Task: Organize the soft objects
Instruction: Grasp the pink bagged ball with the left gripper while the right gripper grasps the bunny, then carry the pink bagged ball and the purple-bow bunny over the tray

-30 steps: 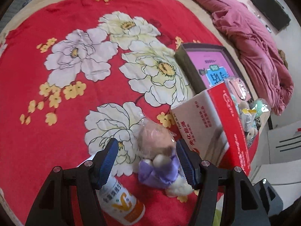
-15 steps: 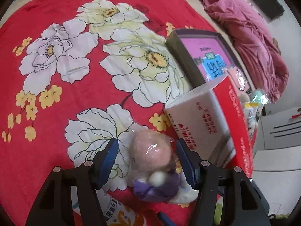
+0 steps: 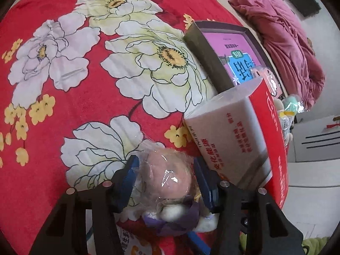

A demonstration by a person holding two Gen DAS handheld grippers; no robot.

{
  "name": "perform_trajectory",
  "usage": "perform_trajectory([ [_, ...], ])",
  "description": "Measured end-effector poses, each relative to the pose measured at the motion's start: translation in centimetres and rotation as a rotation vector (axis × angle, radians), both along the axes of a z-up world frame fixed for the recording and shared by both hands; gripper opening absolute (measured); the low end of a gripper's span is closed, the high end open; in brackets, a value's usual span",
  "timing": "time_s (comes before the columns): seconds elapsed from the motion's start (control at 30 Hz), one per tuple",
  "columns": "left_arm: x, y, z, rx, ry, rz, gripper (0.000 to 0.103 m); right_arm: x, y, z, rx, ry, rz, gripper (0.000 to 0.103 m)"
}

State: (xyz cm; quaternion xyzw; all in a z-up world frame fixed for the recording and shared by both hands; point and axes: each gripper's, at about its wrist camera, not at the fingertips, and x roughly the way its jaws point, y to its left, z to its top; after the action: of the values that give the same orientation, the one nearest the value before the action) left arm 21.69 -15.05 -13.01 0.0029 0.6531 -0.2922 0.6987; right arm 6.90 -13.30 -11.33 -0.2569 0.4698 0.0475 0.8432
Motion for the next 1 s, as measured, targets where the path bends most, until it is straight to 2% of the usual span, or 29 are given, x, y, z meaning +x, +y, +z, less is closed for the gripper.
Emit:
perform_trajectory([
  [0.2,-0.4,0.3,0.1,-0.011,0.003,0.009,0.051,-0.8,-1.9,2.8,0.106,0.013,-0.012,0.04],
  [0.4,-1.1,0.7,0.5,-0.039,0.009,0.031,0.049,-2.5,-5.7,6.5,0.319,0.031,-0.074,0.04],
  [0.53,-1.6,1.4,1.9,-0.079,-0.004,0.063,0.049,-3.2,-9.1,9.0,0.482,0.014,-0.114,0.04],
  [0.67,-2.3,2.1,4.8,-0.078,-0.076,0.101,0.049,-3.4,-11.4,11.0,0.559,-0.026,-0.154,0.04],
  [0.77,-3.1,2.4,7.7,-0.06,-0.155,0.128,0.049,-3.8,-11.8,12.1,0.573,-0.058,-0.182,0.04],
  [1.0,-5.6,1.4,15.4,-0.036,-0.325,0.105,0.049,-4.8,-15.8,16.1,0.638,-0.161,-0.249,0.04],
])
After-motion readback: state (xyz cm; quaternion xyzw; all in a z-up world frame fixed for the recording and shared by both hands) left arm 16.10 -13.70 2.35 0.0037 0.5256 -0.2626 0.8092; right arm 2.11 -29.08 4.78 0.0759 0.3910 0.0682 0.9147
